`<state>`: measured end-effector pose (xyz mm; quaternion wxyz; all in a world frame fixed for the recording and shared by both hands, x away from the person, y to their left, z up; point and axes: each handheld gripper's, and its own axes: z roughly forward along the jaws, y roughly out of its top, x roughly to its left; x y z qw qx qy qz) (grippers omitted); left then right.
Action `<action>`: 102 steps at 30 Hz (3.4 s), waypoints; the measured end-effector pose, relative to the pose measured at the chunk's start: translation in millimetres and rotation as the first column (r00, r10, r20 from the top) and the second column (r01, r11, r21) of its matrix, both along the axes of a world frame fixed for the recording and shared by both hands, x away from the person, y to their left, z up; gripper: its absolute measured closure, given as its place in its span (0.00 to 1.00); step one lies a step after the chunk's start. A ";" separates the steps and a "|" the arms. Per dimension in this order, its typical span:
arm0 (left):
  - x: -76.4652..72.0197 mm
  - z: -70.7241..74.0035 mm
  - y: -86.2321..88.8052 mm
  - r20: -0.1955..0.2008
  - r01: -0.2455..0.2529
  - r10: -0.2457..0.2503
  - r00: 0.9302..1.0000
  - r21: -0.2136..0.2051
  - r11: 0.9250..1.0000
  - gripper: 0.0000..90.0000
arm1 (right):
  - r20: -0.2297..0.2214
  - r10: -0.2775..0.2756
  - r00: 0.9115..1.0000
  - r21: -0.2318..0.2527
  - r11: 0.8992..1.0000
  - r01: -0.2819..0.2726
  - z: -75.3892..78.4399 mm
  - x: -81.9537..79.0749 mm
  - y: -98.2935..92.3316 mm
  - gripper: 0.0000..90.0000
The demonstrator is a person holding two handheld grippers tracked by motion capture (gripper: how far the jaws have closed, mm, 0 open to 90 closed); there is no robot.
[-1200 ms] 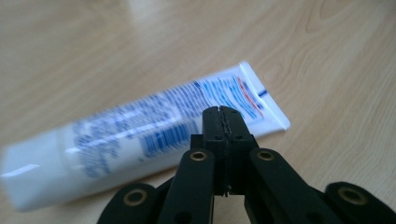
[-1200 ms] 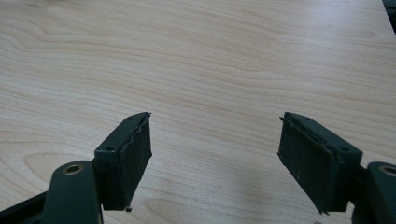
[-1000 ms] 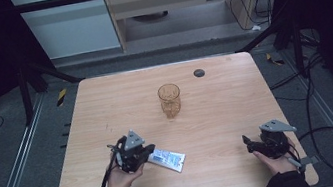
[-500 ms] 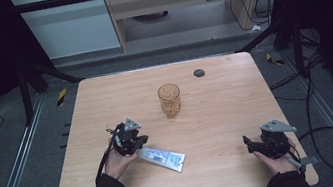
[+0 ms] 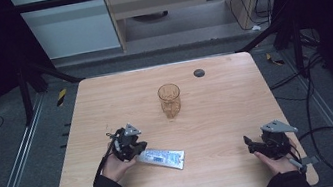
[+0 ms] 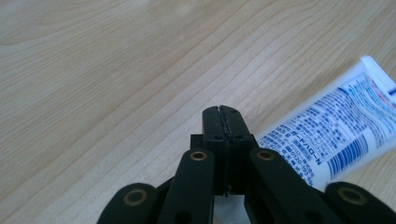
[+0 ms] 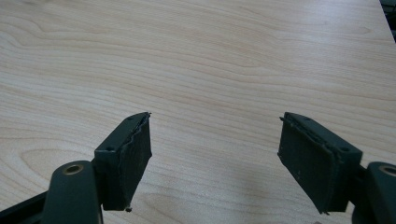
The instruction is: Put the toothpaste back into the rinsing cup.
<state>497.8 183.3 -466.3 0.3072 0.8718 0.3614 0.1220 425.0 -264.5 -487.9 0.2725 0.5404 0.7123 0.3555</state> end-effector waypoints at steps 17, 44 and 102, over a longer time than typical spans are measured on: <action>-32.6 -4.0 13.3 -0.022 -0.001 0.002 1.000 0.006 1.000 1.00 | -0.002 0.000 1.000 0.000 1.000 0.000 0.4 -1.6 -0.3 0.27; -31.7 31.1 -1.4 -0.001 0.045 -0.045 0.999 -0.003 0.999 0.72 | -0.006 -0.010 1.000 0.003 1.000 0.010 -0.2 -0.6 -1.1 0.27; 4.1 -5.2 -79.1 -0.164 0.148 -0.119 0.979 0.177 0.973 0.41 | -0.019 -0.002 1.000 0.004 1.000 0.002 -1.2 1.1 -1.2 0.26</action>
